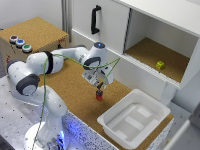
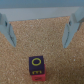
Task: Take off the purple block
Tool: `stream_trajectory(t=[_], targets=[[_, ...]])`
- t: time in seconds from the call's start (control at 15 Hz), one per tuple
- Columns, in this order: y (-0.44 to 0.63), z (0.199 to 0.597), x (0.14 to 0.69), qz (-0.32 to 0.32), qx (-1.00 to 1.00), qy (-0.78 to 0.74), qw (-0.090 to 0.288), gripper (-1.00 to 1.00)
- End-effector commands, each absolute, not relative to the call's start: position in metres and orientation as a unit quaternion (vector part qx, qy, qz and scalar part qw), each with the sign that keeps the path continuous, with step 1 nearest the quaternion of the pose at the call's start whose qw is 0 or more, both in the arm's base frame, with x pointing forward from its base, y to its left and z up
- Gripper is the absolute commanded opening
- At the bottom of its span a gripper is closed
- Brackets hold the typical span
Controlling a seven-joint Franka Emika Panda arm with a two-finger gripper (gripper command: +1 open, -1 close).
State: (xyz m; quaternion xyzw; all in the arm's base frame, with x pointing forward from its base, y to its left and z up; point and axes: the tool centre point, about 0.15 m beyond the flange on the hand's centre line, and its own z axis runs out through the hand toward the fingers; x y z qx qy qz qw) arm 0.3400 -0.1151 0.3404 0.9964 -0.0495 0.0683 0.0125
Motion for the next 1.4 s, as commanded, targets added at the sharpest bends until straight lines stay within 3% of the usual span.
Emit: stream_trajectory(t=[0.0,0.2,0.67,0.73,1.33], targets=[[-0.140,0.340,0.328,0.080,0.996,-0.034,0.018,1.00],[-0.177,0.326,0.314,0.077,0.997,-0.008,0.026,1.00],[-0.206,0.299,0.296,0.076,0.996,0.051,-0.008,1.00],[-0.205,0.299,0.297,0.084,0.995,0.049,-0.018,-1.00],[-0.200,0.270,0.329,0.072,0.996,0.053,-0.002,-1.00]])
